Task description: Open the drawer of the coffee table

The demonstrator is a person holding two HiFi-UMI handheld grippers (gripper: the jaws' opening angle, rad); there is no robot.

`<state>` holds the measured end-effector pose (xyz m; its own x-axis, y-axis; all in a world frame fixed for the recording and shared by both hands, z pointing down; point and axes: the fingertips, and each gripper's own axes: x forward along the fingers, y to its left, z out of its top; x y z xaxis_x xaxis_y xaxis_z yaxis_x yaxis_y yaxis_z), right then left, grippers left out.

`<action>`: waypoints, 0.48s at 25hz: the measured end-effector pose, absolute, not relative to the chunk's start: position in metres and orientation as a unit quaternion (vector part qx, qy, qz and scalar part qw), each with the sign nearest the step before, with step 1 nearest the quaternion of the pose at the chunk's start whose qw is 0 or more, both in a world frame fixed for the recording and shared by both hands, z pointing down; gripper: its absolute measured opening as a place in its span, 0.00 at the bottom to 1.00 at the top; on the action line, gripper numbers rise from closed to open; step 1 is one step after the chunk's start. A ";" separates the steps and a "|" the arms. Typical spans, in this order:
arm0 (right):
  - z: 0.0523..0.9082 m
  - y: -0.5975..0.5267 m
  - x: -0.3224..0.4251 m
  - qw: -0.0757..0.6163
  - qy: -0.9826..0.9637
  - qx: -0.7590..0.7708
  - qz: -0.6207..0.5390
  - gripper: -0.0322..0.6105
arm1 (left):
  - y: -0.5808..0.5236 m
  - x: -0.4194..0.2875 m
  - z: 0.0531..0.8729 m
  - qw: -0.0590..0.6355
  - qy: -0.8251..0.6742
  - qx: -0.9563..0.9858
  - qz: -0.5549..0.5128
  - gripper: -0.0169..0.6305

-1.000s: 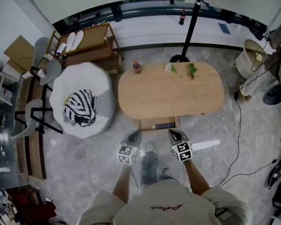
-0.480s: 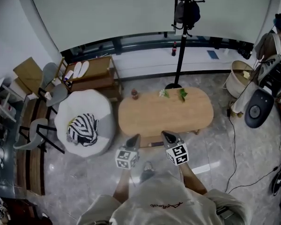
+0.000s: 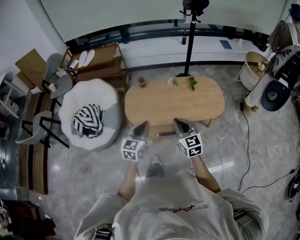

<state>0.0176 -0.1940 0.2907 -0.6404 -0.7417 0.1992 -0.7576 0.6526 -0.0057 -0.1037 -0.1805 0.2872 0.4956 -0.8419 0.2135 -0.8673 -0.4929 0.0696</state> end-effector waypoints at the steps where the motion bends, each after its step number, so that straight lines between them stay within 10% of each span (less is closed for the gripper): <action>1: 0.290 -0.193 0.019 0.089 -0.904 0.415 0.044 0.06 | -0.179 -0.103 0.286 0.084 -0.497 0.860 0.076 0.03; 12: 0.274 -0.189 0.024 0.077 -0.901 0.427 0.028 0.06 | -0.176 -0.097 0.278 0.077 -0.494 0.863 0.065 0.03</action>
<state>0.0242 -0.1890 0.2740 -0.6241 -0.7641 0.1629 -0.7729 0.6344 0.0145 -0.0972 -0.1762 0.2777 0.5031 -0.8436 0.1876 -0.8635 -0.4995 0.0694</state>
